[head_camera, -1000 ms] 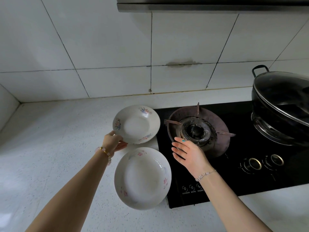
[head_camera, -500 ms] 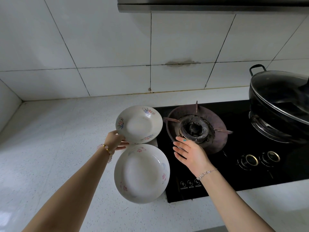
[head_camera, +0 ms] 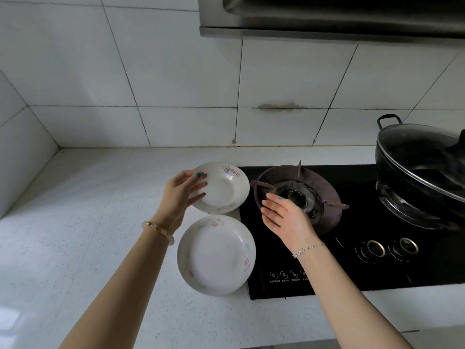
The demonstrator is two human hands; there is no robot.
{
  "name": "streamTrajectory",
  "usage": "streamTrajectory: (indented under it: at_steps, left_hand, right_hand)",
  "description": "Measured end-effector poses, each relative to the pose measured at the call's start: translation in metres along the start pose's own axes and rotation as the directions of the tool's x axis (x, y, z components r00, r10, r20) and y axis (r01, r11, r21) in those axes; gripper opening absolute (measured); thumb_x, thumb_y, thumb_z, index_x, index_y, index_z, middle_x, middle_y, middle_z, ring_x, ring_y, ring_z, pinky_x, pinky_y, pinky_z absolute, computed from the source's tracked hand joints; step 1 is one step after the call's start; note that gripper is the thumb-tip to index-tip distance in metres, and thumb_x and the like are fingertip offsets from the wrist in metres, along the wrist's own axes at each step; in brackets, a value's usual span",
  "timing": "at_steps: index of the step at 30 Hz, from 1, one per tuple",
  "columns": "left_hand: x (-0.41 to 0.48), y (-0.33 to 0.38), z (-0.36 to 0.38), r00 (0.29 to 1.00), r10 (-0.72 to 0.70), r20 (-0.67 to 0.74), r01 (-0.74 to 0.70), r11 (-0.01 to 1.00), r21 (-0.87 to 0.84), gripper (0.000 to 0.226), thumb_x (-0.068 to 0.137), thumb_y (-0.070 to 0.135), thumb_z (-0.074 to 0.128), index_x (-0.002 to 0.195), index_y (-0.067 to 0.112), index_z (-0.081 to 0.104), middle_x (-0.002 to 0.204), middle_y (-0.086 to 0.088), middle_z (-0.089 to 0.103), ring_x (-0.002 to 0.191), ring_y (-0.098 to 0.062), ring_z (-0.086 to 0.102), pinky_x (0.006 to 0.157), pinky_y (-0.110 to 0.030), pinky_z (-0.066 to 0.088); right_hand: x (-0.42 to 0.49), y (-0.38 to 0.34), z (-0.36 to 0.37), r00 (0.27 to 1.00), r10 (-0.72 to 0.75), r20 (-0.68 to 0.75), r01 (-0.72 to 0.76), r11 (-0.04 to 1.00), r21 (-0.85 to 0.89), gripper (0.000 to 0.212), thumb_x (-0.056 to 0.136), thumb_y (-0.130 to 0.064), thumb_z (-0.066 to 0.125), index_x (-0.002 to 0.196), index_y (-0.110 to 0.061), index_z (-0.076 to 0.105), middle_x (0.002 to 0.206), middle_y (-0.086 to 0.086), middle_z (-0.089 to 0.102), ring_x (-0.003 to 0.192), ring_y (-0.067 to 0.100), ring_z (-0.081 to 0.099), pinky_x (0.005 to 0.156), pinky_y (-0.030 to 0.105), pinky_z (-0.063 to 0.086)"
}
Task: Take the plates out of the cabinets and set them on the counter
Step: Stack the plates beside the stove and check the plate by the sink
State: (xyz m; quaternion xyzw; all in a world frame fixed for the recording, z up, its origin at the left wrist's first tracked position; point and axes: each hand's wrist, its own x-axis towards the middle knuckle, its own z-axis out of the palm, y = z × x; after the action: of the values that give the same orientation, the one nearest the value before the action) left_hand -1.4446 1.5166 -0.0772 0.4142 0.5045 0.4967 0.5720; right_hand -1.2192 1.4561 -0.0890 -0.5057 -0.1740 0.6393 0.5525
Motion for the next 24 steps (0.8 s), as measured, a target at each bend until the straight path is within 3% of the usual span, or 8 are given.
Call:
streamTrajectory:
  at_steps: [5,15,20,24]
  left_hand:
    - [-0.027,-0.002,0.012,0.999,-0.027,0.028,0.031,0.989,-0.141,0.010,0.093,0.016,0.055,0.091,0.008,0.061,0.097,-0.001,0.070,0.092,-0.017,0.066,0.080,-0.032,0.055]
    - [-0.056,-0.007,0.008,0.993,-0.115,-0.011,0.110,0.969,-0.222,0.021,0.095,0.019,0.043,0.088,0.013,0.062,0.086,-0.003,0.070,0.086,-0.021,0.066,0.075,-0.034,0.053]
    - [-0.071,0.002,-0.005,0.996,-0.085,-0.036,0.075,0.974,-0.212,0.022,0.096,0.020,0.042,0.092,0.011,0.062,0.092,-0.006,0.069,0.090,-0.024,0.065,0.088,-0.041,0.053]
    - [-0.088,0.014,-0.012,0.993,-0.036,-0.108,0.011,0.975,-0.222,0.022,0.095,0.020,0.043,0.090,0.011,0.062,0.093,-0.007,0.069,0.092,-0.025,0.065,0.089,-0.041,0.052]
  right_hand:
    - [-0.011,-0.003,0.006,0.995,-0.095,0.010,0.095,0.991,-0.095,0.020,0.094,-0.016,0.049,0.099,-0.011,0.068,0.091,0.006,0.070,0.086,0.018,0.065,0.085,0.033,0.052]
    - [-0.032,-0.002,0.012,0.982,-0.187,0.031,0.189,0.973,-0.129,0.021,0.095,-0.016,0.047,0.094,-0.010,0.068,0.079,0.002,0.073,0.081,0.017,0.067,0.084,0.035,0.052]
    - [-0.035,0.000,0.022,0.983,-0.164,0.078,0.172,0.979,-0.107,0.022,0.096,-0.016,0.045,0.095,-0.010,0.067,0.080,0.003,0.071,0.081,0.018,0.066,0.085,0.034,0.051]
    - [-0.038,0.001,0.041,0.976,-0.138,0.165,0.159,0.980,-0.122,0.020,0.095,-0.014,0.047,0.094,-0.011,0.066,0.079,0.002,0.070,0.078,0.016,0.065,0.079,0.031,0.051]
